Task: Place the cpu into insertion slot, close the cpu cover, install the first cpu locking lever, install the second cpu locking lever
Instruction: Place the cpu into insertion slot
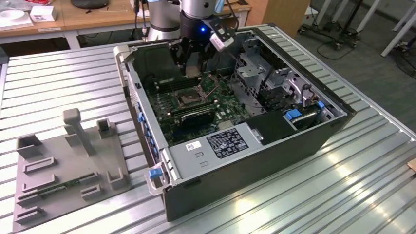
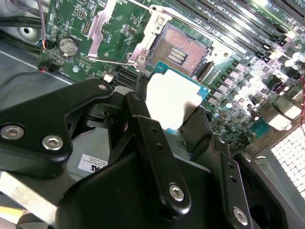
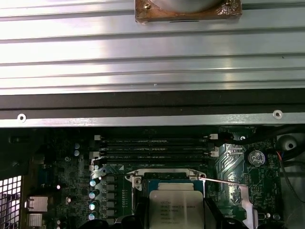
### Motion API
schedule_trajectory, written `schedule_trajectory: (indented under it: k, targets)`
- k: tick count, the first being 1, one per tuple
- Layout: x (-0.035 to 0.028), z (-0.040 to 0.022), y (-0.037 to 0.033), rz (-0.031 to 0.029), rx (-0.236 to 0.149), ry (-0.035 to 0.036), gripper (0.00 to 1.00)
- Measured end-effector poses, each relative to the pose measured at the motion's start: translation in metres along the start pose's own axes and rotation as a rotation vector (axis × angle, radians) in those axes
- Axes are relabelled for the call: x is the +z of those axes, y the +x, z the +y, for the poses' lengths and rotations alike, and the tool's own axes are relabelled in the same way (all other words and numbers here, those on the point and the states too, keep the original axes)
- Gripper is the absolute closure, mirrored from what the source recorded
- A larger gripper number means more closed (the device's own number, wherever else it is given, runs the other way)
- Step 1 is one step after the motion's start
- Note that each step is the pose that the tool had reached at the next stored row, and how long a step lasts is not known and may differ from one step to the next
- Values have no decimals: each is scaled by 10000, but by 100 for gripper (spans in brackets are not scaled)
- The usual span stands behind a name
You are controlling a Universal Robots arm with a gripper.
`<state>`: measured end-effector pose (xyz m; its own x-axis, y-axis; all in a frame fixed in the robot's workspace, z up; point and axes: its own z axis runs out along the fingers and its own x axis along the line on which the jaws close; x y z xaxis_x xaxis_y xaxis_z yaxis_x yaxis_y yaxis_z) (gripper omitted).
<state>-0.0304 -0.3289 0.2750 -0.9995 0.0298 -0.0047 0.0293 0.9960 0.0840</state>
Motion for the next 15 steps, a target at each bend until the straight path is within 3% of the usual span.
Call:
schedule_trajectory:
  k: [10, 13, 15]
  targets:
    - [1, 0, 0, -17, 203, 1, 46]
    - [4, 0, 0, -57, 682, 3, 46]
    - [4, 0, 0, -64, 765, 4, 46]
